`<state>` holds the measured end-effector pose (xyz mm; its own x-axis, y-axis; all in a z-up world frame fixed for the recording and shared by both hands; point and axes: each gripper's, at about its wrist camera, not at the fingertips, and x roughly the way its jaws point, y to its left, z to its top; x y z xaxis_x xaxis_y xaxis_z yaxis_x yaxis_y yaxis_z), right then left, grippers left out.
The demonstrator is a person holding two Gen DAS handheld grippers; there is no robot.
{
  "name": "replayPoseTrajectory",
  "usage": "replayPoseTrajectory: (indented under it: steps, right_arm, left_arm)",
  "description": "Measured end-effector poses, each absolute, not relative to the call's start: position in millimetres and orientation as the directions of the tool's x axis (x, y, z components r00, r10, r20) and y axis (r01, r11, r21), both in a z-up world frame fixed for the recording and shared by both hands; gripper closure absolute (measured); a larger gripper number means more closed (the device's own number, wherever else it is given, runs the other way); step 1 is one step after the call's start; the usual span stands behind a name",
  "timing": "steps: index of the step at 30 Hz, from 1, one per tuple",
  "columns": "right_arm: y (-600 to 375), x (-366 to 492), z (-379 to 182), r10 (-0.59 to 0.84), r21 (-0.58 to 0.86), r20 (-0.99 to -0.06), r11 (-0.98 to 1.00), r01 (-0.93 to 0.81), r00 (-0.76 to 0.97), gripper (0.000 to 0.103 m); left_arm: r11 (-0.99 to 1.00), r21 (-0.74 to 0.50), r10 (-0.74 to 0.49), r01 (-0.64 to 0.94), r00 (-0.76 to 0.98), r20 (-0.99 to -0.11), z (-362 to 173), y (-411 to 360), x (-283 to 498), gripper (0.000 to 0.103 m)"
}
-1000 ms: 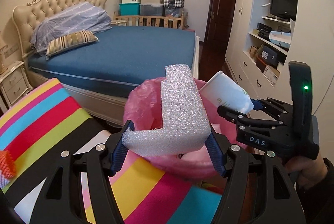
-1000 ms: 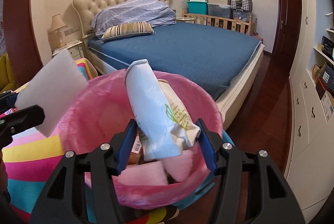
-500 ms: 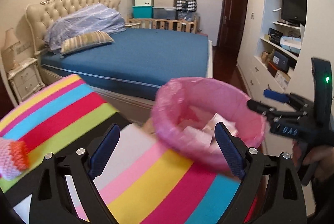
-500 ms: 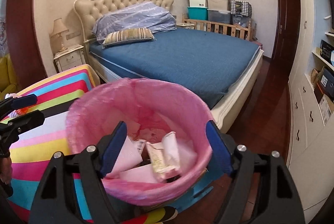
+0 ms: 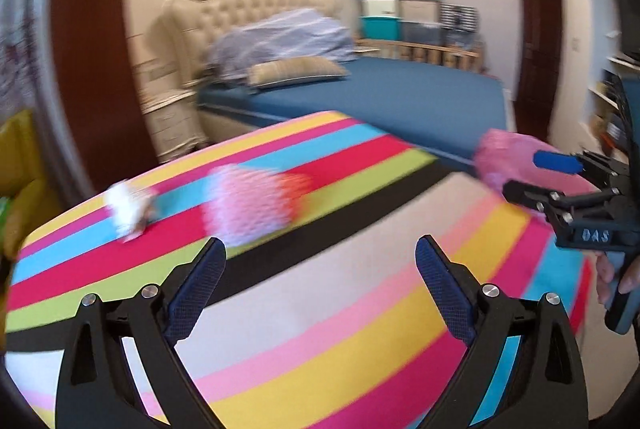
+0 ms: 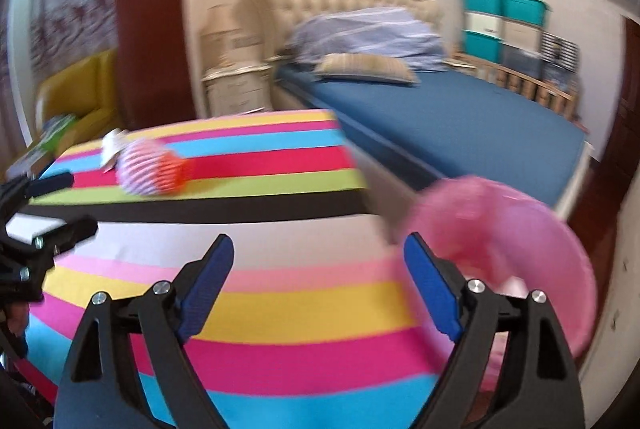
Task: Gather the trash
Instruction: 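Move both open tools back over the table, then grasp the crumpled white paper with the left tool while the right tool grasps the fruit net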
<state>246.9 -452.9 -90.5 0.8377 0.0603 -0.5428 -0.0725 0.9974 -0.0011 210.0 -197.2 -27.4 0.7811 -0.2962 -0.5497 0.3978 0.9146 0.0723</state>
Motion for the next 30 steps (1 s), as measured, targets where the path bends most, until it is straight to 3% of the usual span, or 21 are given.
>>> replayPoseTrajectory:
  steps: [9, 25, 28, 30]
  right_arm:
    - [-337.7, 322.9, -96.9, 0.154, -0.099, -0.611, 0.958, -0.267, 0.777, 0.016]
    - [-237.9, 430.1, -91.8, 0.299, -0.179, -0.680, 0.818, -0.547, 0.670, 0.010]
    - [-237.8, 442.2, -103.4, 0.299, -0.166, -0.702, 0.815, -0.556, 0.647, 0.016]
    - [-240.6, 445.6, -110.5, 0.318, -0.138, -0.708, 0.813, -0.565, 0.630, 0.029]
  left_arm:
    - [0.986, 0.105, -0.049, 0.133, 0.818, -0.573, -33.3, -79.3, 240.6, 0.013]
    - [0.998, 0.060, 0.028, 0.015, 0.751, -0.659, -47.1, -5.2, 292.0, 0.013]
    - [0.999, 0.045, 0.018, 0.017, 0.738, -0.674, -48.8, -3.1, 305.7, 0.013]
    - [0.998, 0.051, 0.020, 0.020, 0.736, -0.677, -49.1, -5.6, 314.4, 0.013]
